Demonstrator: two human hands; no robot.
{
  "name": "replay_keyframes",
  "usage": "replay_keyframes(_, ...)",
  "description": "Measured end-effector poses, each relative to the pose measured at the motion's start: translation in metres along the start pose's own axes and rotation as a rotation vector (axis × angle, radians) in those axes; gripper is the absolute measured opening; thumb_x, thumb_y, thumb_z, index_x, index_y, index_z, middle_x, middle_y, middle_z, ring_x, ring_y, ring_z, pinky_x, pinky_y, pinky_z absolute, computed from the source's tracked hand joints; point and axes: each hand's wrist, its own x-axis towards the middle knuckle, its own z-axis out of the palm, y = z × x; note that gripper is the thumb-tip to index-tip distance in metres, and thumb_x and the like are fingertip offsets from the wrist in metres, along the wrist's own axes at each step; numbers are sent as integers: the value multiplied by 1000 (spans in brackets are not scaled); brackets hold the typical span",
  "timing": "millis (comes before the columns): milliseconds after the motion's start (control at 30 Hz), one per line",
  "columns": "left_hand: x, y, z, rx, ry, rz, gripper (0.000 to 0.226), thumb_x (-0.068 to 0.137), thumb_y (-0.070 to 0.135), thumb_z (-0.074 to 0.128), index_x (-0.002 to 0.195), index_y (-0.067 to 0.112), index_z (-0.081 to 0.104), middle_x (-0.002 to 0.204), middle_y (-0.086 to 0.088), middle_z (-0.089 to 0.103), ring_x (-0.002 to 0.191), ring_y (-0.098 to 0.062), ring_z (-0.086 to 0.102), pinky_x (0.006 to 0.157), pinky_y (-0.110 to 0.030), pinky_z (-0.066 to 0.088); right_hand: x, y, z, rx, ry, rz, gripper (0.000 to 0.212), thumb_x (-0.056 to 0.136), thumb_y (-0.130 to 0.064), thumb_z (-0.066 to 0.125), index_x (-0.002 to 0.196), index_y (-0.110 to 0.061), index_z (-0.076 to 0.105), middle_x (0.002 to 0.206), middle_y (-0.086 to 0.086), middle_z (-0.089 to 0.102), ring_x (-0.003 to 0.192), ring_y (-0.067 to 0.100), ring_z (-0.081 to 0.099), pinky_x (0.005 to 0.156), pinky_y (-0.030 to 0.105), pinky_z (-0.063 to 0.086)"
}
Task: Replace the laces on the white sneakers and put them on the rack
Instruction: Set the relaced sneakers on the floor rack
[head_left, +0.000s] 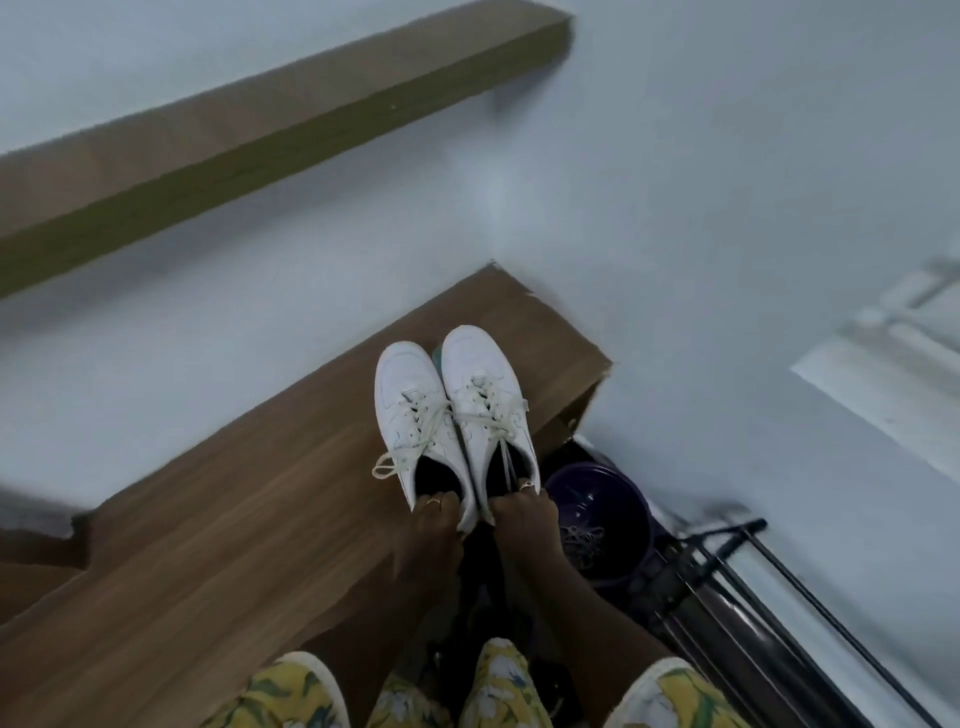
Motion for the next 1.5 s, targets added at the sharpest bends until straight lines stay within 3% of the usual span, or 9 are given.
replay_keyframes(167, -5, 64, -7, 21, -2, 255, 21, 61, 25, 43, 81, 21, 38, 65, 3, 57, 57, -19, 59, 33, -24, 31, -56, 44, -7, 58, 4, 234, 41, 13, -35, 89, 34, -20, 57, 33, 1, 45, 35, 16, 51, 36, 14, 35)
replay_keyframes(333, -18, 125, 10, 39, -160, 508, 44, 39, 27, 85, 67, 18, 51, 63, 5, 56, 58, -17, 61, 31, -22, 30, -122, 82, -10, 33, 100, 547, 36, 14, -29, 87, 32, -20, 56, 33, 9, 44, 32, 16, 50, 31, 18, 37)
replay_keyframes(567, -48, 200, 58, -23, -362, 833, 52, 53, 40, 80, 77, 24, 37, 65, 6, 56, 64, -13, 61, 36, -24, 36, -211, 121, 3, 170, 34, 862, 9, 42, -25, 59, 38, -16, 60, 39, 11, 52, 38, 25, 57, 33, 27, 42)
replay_keyframes(700, -57, 245, 94, -24, -439, 967, 28, 59, 38, 54, 74, 26, 34, 61, 6, 54, 61, -11, 61, 35, -22, 35, -242, 153, 6, 252, 15, 1024, 42, 84, -35, 39, 100, -11, 70, 102, 15, 67, 101, 31, 63, 83, 35, 49)
replay_keyframes(833, -63, 275, 142, 60, -508, 1023, 45, 32, 37, 85, 60, 22, 53, 56, 8, 56, 58, -6, 60, 35, -19, 38, -249, 187, 41, 247, 95, 1193, 31, 61, -28, 42, 40, -14, 60, 43, 10, 54, 34, 29, 56, 34, 31, 46)
replay_keyframes(1000, -56, 291, 194, 10, -561, 1077, 46, 31, 25, 88, 64, 20, 56, 59, 6, 57, 59, -14, 62, 34, -20, 42, -250, 240, 111, 333, 45, 1302, 12, 44, -9, 66, 37, -15, 58, 41, 7, 50, 26, 25, 49, 28, 25, 39)
replay_keyframes(1100, -55, 300, 215, 35, -553, 1111, 42, 37, 26, 86, 66, 20, 56, 60, 6, 56, 61, -14, 62, 36, -21, 39, -244, 258, 110, 308, 13, 1310, 12, 52, -6, 77, 52, -11, 66, 56, 15, 59, 41, 32, 60, 40, 32, 48)
replay_keyframes(1233, -55, 307, 244, 42, -530, 1144, 37, 42, 20, 85, 65, 18, 56, 60, 4, 55, 59, -17, 60, 36, -23, 38, -236, 280, 131, 340, 31, 1320, 26, 91, -16, 46, 101, -11, 69, 104, 17, 63, 98, 35, 62, 80, 38, 50)
replay_keyframes(1500, -64, 302, 272, 38, -515, 1094, 35, 46, 14, 86, 66, 19, 57, 61, 2, 57, 60, -18, 59, 40, -24, 41, -231, 289, 147, 415, -2, 1352, 24, 90, -12, 48, 101, -9, 69, 111, 17, 60, 106, 35, 57, 84, 38, 48)
